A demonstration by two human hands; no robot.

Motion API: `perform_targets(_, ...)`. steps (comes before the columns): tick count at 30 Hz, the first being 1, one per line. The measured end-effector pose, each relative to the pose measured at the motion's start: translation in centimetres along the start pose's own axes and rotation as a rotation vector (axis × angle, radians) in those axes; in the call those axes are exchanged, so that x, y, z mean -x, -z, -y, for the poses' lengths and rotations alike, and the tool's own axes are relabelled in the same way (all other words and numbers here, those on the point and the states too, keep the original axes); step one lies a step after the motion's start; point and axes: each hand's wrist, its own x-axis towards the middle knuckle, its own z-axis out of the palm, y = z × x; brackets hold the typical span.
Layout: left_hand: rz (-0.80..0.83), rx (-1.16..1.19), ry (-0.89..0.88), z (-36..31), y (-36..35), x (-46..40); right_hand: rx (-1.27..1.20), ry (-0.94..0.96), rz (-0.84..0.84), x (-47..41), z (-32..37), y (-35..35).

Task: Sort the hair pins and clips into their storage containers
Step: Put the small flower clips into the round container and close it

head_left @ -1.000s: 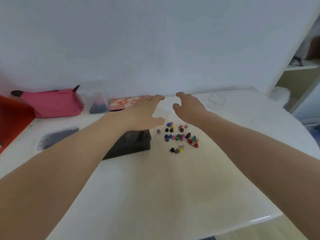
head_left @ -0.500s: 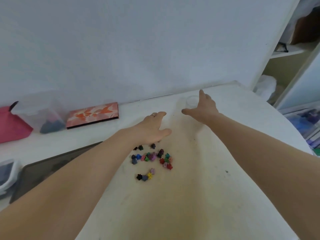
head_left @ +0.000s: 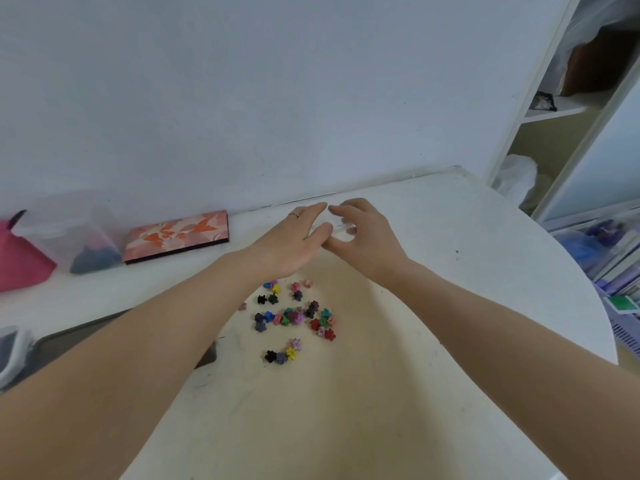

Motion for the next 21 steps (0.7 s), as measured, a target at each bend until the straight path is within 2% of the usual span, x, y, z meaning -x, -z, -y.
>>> perform_targets(6, -0.009, 0.047, 0.017, -0.3, 1.5, 3.1, -0.065, -0.026, 0.098, 3.0, 3.7, 0.0)
perform_targets(10, -0.007, -0.067, -0.036, -0.6, 2.2, 4.9, -0.041, -0.008, 0.146, 4.1, 5.5, -0.2)
perform_targets(13, -0.059, -0.165, -0.111, -1.5, 2.8, 6.4, -0.109, -0.073, 0.188, 4.5, 6.3, -0.3)
perform_targets(15, -0.056, -0.244, -0.135, -1.8, 3.0, 7.0, -0.071, -0.089, 0.186, 4.8, 6.8, -0.3)
perform_targets(21, -0.129, -0.406, -0.102, -2.5, 2.7, 8.0, 0.049, -0.010, 0.153, 5.7, 7.7, -1.0)
